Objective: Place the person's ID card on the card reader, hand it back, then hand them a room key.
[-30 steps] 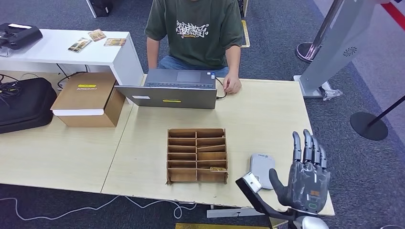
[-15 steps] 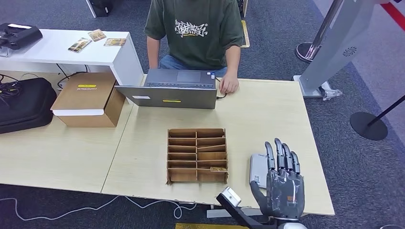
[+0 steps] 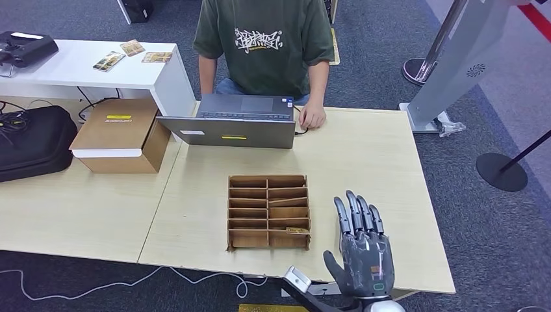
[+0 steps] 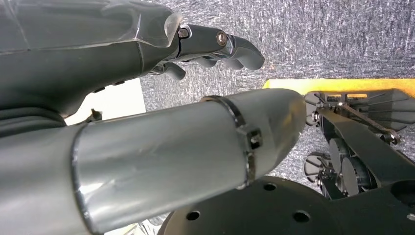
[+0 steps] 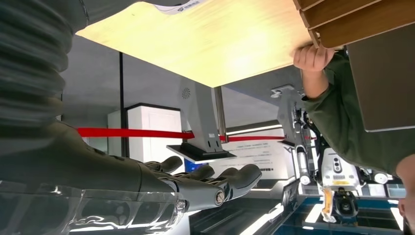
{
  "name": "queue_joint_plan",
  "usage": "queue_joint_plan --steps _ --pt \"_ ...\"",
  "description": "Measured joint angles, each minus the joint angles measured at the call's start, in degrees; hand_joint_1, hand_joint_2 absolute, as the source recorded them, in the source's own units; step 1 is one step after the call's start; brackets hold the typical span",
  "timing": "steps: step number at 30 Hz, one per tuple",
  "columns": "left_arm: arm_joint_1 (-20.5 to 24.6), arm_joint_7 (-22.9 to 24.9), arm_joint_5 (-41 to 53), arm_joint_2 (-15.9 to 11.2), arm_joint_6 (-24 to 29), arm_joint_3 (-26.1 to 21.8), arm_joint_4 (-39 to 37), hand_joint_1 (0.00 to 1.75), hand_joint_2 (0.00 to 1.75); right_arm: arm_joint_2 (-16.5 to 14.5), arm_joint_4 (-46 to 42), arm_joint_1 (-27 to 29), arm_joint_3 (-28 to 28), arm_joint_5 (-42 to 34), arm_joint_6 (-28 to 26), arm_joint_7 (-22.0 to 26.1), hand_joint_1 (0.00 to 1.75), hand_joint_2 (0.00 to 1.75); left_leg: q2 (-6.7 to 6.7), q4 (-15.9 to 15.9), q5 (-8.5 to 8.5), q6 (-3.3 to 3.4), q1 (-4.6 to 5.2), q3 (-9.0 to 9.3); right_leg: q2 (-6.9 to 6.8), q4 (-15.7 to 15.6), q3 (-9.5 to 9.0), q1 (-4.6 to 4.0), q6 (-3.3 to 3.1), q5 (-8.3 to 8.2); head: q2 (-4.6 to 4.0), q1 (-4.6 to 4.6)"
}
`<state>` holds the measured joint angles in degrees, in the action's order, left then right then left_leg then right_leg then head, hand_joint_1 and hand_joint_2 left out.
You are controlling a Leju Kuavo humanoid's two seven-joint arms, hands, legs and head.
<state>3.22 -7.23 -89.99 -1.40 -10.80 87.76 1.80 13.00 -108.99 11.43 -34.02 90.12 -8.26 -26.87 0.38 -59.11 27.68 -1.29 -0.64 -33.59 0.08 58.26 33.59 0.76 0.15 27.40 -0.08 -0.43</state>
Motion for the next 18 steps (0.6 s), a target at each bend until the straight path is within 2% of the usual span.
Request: queue_joint_plan --steps 12,18 --pt "0.0 0.0 0.0 0.0 0.0 0.0 -0.1 0.00 0.00 -2.0 2.2 -3.0 0.4 0.0 1.3 2.1 0.00 1.75 0.00 0.0 0.00 0.00 -0.01 0.00 0.00 0.0 0.00 0.00 0.00 0.00 0.01 0.01" --pt "0.0 0.0 0.0 0.0 0.0 0.0 -0.1 0.00 0.00 -3.7 3.4 -3.3 1.8 0.0 3.6 5.2 0.00 1.75 0.00 0.0 0.00 0.00 -0.01 0.01 0.00 0.0 0.00 0.00 0.00 0.00 0.01 0.01"
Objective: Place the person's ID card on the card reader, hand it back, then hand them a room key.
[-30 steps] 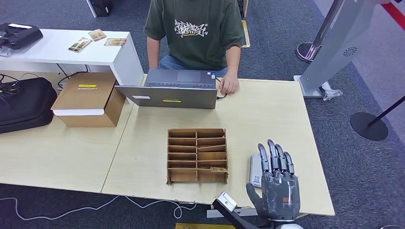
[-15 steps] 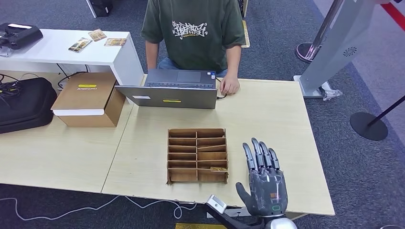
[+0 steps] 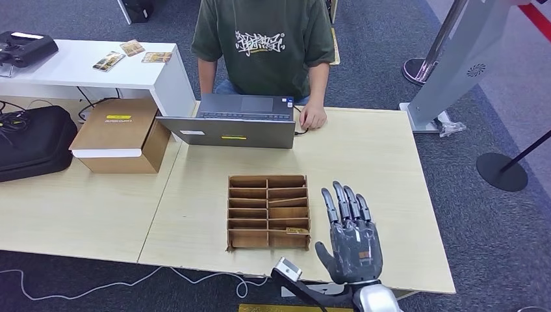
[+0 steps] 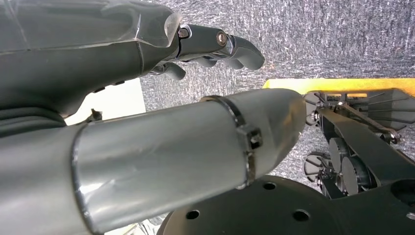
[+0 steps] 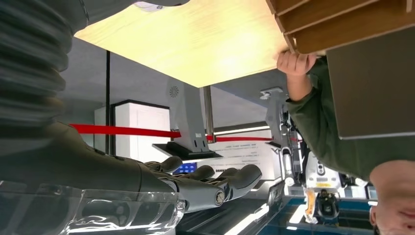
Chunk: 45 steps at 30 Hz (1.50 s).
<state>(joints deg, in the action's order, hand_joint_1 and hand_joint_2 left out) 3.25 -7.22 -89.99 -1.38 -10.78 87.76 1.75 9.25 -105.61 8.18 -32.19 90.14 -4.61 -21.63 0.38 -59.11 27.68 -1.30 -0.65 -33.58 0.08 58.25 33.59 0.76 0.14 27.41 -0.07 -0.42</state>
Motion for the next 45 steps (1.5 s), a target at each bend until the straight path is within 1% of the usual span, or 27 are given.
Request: queue_joint_plan --steps 5,8,13,19,22,24,28,35,40,45 --pt "0.0 0.2 0.0 0.0 0.0 0.0 0.0 0.00 0.00 -2.4 0.5 2.0 3.0 0.0 6.0 3.2 0.00 1.75 0.01 0.0 0.00 0.00 0.00 0.00 -0.01 0.0 0.00 0.00 0.01 0.01 0.01 -0.01" --pt "0.0 0.4 0.0 -0.1 0.0 0.0 0.0 0.00 0.00 -3.7 0.7 3.8 4.7 0.0 8.1 4.3 0.00 1.75 0.01 0.0 0.01 0.00 0.01 -0.01 0.00 0.0 0.01 0.00 0.01 0.01 0.01 -0.01" --pt "0.1 0.7 0.0 -0.1 0.1 0.0 0.0 0.00 0.00 -5.2 0.9 5.5 6.5 0.0 8.9 5.8 0.00 1.75 0.00 0.0 0.01 0.01 0.01 -0.01 0.01 0.0 0.01 0.00 0.02 0.02 0.01 0.00" --pt "0.1 0.7 0.0 -0.1 0.6 0.0 0.0 0.00 0.00 -5.7 1.2 5.9 7.2 0.0 8.8 6.8 0.00 1.75 -0.01 0.0 0.01 0.01 0.01 0.00 0.01 0.0 0.00 0.00 0.02 0.02 -0.01 0.00" --pt "0.1 0.7 0.0 0.0 0.8 0.0 0.0 0.00 0.00 -6.0 1.7 5.8 7.4 0.0 8.3 6.9 0.00 1.75 0.00 0.0 0.01 0.01 0.01 0.00 0.01 0.0 0.00 0.00 0.02 0.02 0.00 0.00" --pt "0.1 0.7 0.0 0.0 0.9 0.0 0.0 0.00 0.00 -6.5 2.3 5.6 7.6 -0.3 6.7 7.7 0.00 1.75 0.00 0.0 0.01 0.01 0.00 0.00 0.01 0.0 0.00 0.00 0.02 0.02 0.01 0.00" --pt "0.2 0.7 0.1 0.0 1.0 0.0 0.0 0.00 0.00 -8.2 4.1 4.4 8.2 -1.0 2.1 9.7 0.00 1.75 -0.01 0.0 0.01 0.00 0.00 0.01 0.01 0.0 0.00 0.00 0.02 0.02 0.00 -0.01" --pt "0.3 0.7 0.3 0.0 0.8 0.0 0.0 0.00 0.00 -11.6 7.3 2.5 9.6 -1.0 -1.9 12.6 0.00 1.75 -0.01 0.0 0.00 0.00 0.00 0.02 0.01 0.0 -0.01 0.00 0.02 0.01 0.01 -0.01" --pt "0.4 0.7 0.4 0.0 0.6 0.0 0.0 0.00 0.00 -13.4 9.1 1.9 10.5 -0.7 -3.6 13.5 0.00 1.75 -0.01 0.0 0.00 0.00 0.00 0.01 0.01 0.0 -0.01 0.00 0.02 0.01 0.00 0.00" --pt "0.7 0.9 0.5 -0.1 0.6 0.0 0.0 0.00 0.00 -14.0 10.1 1.8 11.0 0.0 -3.8 13.8 0.00 1.75 -0.01 0.0 0.00 0.00 0.00 0.00 0.01 0.0 -0.01 0.00 0.02 0.02 0.00 0.00"
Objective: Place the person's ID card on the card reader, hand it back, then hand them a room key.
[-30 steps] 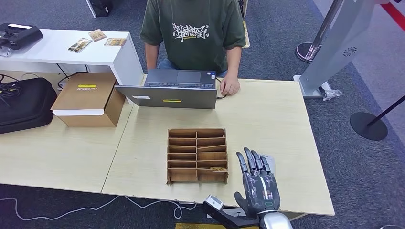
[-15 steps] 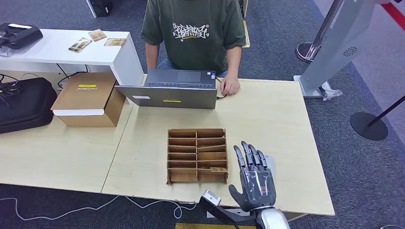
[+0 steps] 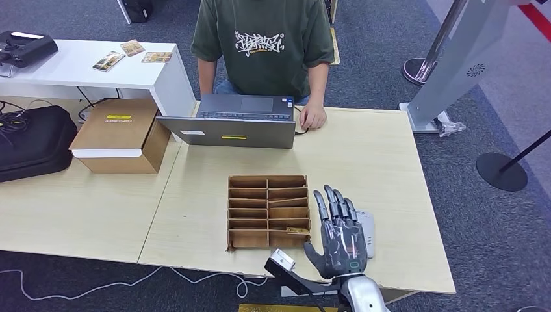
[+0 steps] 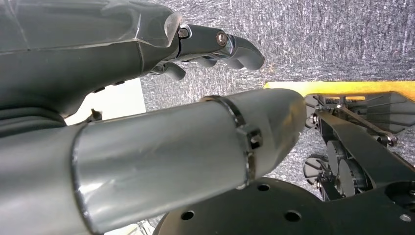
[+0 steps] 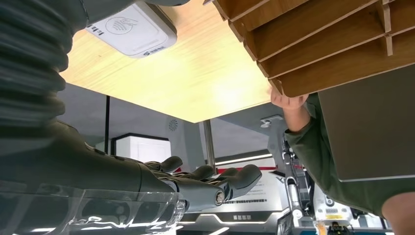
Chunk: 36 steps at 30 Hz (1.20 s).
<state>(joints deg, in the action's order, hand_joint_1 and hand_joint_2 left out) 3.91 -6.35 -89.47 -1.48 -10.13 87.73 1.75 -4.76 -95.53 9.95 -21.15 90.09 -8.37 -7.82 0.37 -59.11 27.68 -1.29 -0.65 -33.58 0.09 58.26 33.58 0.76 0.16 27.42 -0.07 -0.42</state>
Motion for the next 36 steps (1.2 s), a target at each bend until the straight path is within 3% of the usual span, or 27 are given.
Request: queue_joint_plan --steps 15,28,36 --pt "0.3 0.3 -0.4 -1.0 0.2 0.0 0.0 0.00 0.00 0.0 4.7 -0.8 -1.9 0.0 3.9 0.9 0.00 1.75 0.00 0.0 0.00 0.00 -0.01 0.00 0.01 0.0 0.00 0.00 0.00 0.00 0.00 -0.01" --pt "0.3 0.3 -0.5 -1.1 0.2 0.0 0.0 0.00 0.00 -0.4 11.2 -4.9 -1.5 -3.2 -2.5 4.4 0.00 1.75 0.00 0.0 0.00 0.00 0.00 0.00 0.00 0.0 0.00 0.00 0.00 0.00 0.00 0.00" --pt "0.3 0.6 -0.5 -1.1 0.0 0.0 0.0 0.00 0.00 -1.5 13.6 -5.8 -0.8 -3.0 -3.5 4.9 0.00 1.75 0.00 0.0 0.00 0.00 -0.01 0.00 0.00 0.0 0.00 0.00 0.00 0.00 0.01 -0.01"
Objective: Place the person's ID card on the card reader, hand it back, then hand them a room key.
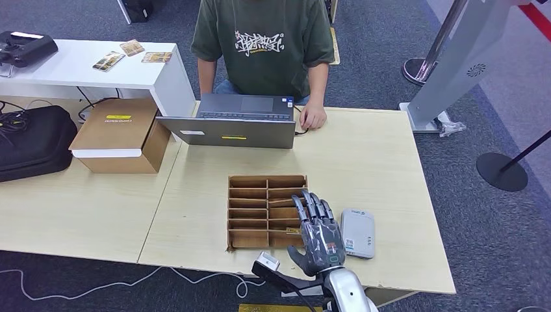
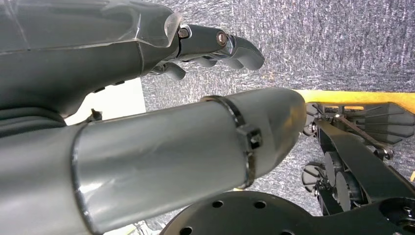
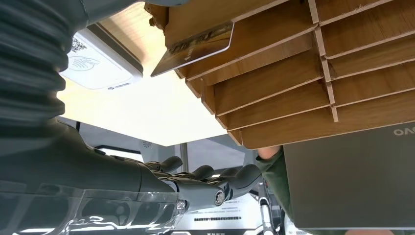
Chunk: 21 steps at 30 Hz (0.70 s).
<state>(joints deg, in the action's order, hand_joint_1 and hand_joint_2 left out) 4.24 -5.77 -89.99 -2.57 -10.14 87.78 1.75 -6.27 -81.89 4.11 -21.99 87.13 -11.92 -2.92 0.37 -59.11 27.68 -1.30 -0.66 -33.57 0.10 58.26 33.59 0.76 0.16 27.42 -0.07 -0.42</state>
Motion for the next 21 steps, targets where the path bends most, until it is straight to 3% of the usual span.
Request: queue_joint_plan --steps 9,15,21 --pt "0.0 0.7 0.0 -0.3 -0.3 0.0 0.0 0.00 0.00 -0.1 1.2 -0.1 -0.2 2.7 1.0 -2.1 0.00 1.75 0.00 0.0 0.00 0.00 0.01 -0.01 0.00 0.0 -0.01 0.00 0.00 0.00 -0.01 0.01" --pt "0.0 0.8 0.0 -0.5 -0.6 0.0 0.0 0.00 0.00 1.9 2.0 -1.2 -3.4 3.0 1.2 -6.5 0.00 1.75 0.00 0.0 0.00 0.00 0.01 0.00 0.00 0.0 0.00 0.00 0.00 0.00 -0.01 0.01" --pt "0.0 0.8 0.0 -0.8 -0.6 0.0 0.1 0.00 0.00 3.7 2.8 -2.4 -5.2 3.0 0.5 -6.3 0.00 1.75 0.00 0.0 0.00 0.00 0.01 0.00 0.00 0.0 0.00 0.00 0.00 0.00 0.00 0.01"
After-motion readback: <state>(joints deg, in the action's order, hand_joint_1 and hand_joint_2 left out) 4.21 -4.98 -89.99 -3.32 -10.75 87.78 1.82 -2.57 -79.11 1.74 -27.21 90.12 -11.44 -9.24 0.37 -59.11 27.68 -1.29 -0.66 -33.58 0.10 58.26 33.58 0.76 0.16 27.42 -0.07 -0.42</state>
